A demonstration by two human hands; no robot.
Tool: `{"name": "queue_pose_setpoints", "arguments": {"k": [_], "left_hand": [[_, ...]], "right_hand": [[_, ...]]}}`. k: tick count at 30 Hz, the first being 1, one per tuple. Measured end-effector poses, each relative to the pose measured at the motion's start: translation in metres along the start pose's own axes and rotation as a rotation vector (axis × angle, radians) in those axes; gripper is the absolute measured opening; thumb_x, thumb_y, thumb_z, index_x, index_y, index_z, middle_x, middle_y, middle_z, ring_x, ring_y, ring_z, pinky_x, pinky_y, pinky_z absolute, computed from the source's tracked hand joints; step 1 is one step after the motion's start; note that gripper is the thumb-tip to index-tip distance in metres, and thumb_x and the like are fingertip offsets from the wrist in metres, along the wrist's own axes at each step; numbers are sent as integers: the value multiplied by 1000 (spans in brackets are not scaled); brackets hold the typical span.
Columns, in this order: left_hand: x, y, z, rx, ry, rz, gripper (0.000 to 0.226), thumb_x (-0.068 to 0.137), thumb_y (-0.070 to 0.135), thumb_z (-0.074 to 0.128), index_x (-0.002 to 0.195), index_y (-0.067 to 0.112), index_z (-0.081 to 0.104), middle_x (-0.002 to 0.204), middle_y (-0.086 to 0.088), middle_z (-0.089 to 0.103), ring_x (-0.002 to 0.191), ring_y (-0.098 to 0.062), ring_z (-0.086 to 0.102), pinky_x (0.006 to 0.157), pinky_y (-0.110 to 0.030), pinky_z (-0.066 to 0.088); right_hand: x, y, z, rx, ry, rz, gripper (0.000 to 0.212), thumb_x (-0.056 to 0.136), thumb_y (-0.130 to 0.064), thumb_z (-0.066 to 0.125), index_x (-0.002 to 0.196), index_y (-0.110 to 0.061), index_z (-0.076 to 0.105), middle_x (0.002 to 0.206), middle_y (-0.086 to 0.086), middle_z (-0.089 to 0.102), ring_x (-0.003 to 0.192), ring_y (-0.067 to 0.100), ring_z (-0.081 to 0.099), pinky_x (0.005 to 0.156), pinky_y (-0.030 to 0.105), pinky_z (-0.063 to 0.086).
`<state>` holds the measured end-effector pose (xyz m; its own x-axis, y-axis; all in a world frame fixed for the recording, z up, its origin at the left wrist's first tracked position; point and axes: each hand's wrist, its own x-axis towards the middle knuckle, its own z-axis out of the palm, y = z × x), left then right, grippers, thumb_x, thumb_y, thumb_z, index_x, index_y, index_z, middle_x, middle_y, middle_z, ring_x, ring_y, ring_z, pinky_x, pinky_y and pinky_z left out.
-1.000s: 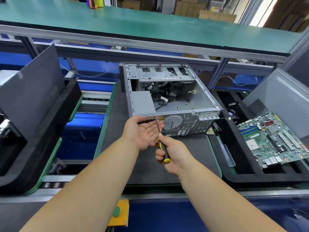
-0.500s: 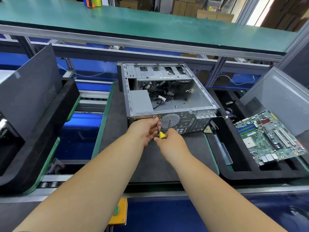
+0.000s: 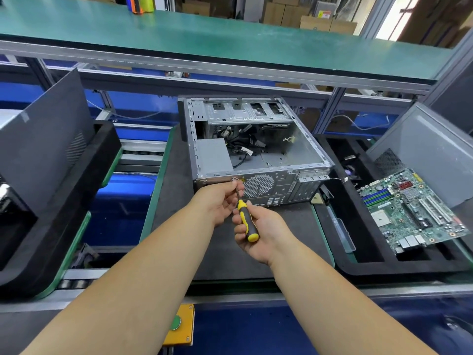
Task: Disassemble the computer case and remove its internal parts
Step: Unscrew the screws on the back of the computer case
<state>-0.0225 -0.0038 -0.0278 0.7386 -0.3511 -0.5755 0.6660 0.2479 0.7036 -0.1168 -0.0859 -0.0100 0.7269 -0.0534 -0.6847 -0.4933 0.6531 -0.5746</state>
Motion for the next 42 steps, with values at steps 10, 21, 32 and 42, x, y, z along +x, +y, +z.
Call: {"name": "queue_pose_setpoints", "arguments": {"k": [10, 21, 32, 42], "left_hand": [[-6, 8, -11, -245, -82, -117, 34, 96, 24, 47, 105, -5, 63, 99, -19, 73, 95, -26, 69, 88, -30, 54], [-7, 8, -12, -327, -81, -137, 54, 96, 42, 47, 111, -9, 59, 110, -23, 70, 103, -29, 68, 88, -34, 53], [-4, 7, -11, -317, -65, -98, 70, 99, 56, 39, 113, -11, 55, 111, -26, 67, 101, -31, 67, 90, -36, 53], [-3, 12, -13, -227, -73, -105, 68, 101, 54, 34, 109, -11, 55, 97, -24, 71, 86, -29, 71, 71, -33, 58]], "right_hand": [[7, 8, -1, -93, 63, -87, 28, 98, -35, 57, 79, -15, 57, 54, 1, 51, 40, 12, 41, 43, 22, 37], [10, 1, -7, -82, -48, 66, 47, 97, -45, 44, 85, -4, 65, 61, 6, 53, 41, 13, 36, 48, 23, 28], [9, 8, -6, -27, 10, -22, 21, 97, -25, 58, 91, -6, 62, 61, 2, 54, 43, 10, 48, 41, 18, 41], [10, 9, -2, 8, -28, -5, 36, 99, -34, 52, 88, -1, 64, 65, 6, 57, 41, 8, 42, 39, 18, 37]]}}
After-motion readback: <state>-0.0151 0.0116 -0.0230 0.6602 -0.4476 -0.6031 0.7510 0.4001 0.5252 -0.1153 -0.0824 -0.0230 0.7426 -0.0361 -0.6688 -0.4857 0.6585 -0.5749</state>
